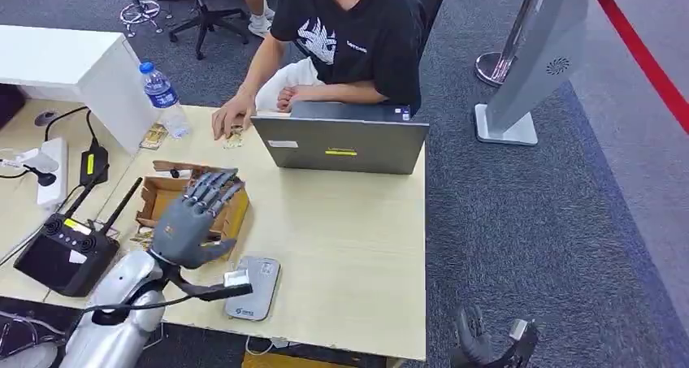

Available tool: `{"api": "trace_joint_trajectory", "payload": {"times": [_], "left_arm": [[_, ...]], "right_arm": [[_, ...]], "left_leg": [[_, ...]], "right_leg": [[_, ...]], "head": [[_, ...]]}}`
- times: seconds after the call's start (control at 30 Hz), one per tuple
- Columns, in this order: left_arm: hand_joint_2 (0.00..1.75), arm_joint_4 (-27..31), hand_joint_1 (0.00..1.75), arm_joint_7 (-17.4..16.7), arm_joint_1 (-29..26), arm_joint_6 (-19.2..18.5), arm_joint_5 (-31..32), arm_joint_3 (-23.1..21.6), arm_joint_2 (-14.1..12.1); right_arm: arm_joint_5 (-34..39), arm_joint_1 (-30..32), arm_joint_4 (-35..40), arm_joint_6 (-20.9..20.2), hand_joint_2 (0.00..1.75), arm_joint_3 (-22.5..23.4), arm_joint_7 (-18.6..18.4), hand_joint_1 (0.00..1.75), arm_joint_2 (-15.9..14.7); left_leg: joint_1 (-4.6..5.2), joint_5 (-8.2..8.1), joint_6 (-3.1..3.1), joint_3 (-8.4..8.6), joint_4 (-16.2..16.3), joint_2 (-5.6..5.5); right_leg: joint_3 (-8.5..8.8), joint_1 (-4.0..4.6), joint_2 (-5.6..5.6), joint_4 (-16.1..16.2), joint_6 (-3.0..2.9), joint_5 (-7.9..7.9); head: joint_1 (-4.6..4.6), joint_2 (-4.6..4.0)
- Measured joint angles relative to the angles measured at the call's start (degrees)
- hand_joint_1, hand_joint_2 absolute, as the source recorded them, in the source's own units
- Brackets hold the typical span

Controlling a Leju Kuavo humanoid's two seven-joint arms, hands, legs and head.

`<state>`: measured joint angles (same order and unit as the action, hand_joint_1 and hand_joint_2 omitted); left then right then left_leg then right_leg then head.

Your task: Pass the card to the sensor for recognition and then transmit it.

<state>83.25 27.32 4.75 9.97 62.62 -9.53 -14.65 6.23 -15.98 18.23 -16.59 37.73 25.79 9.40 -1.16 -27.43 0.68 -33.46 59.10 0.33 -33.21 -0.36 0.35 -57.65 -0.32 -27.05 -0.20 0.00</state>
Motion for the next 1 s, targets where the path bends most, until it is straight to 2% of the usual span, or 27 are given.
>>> {"api": "trace_joint_trajectory", "payload": {"times": [0.1, 0.2, 0.47, 0.53, 0.8, 1.0], "left_arm": [[1.75, 0.39, 0.00, 0.44, -3.99, -0.04, -0.78, -0.35, -2.77], [1.75, 0.39, 0.00, 0.96, -6.42, -0.55, -2.42, -0.39, -4.37], [1.75, 0.39, 0.00, 0.83, -9.23, -2.60, -6.53, 0.35, -10.03], [1.75, 0.37, 0.00, 0.30, -9.22, -2.16, -5.98, 0.96, -10.22], [1.75, -4.38, 0.00, -4.86, -4.26, 2.82, 4.34, 2.43, -8.58], [1.75, -10.15, 0.00, -5.75, -0.96, 4.44, 7.00, 2.60, -7.01]], "right_arm": [[-0.02, 0.03, 0.00, 0.04, 1.75, 0.00, -0.13, 0.00, -0.04], [0.13, 0.03, -0.02, -0.48, 1.75, 0.00, -0.50, 0.00, -0.04], [0.13, 0.05, -0.17, -0.85, 1.75, -0.02, -0.70, 0.00, -0.04], [0.33, 0.05, -0.17, -0.85, 1.75, -0.02, -0.72, 0.00, -0.04], [0.37, 0.12, -0.24, -0.70, 1.75, -0.07, -0.68, 0.00, 0.00], [0.35, 0.14, -0.24, -0.39, 1.75, -0.13, -1.05, 0.00, 0.02]], "left_leg": [[-0.01, 0.01, 0.00, -0.03, 0.00, -0.04], [-0.01, 0.03, 0.03, -0.06, -0.01, -0.06], [-0.01, 0.04, 0.03, -0.07, 0.00, -0.12], [0.00, 0.04, 0.03, -0.07, 0.00, -0.16], [0.00, 0.07, 0.03, -0.07, 0.00, -0.19], [0.00, 0.06, 0.04, -0.07, 0.00, -0.18]], "right_leg": [[-0.01, 0.01, -0.06, -0.01, -0.02, -0.02], [-0.01, 0.01, -0.08, -0.02, -0.03, -0.02], [0.01, 0.00, -0.14, -0.02, -0.02, 0.00], [0.01, 0.00, -0.18, -0.01, -0.02, -0.01], [0.02, 0.00, -0.20, -0.02, -0.01, 0.01], [0.02, 0.00, -0.19, -0.02, -0.01, 0.02]], "head": [[0.00, 0.00], [0.02, 0.00], [0.02, 0.00], [0.02, 0.00], [0.02, 0.00], [0.02, 0.00]]}}
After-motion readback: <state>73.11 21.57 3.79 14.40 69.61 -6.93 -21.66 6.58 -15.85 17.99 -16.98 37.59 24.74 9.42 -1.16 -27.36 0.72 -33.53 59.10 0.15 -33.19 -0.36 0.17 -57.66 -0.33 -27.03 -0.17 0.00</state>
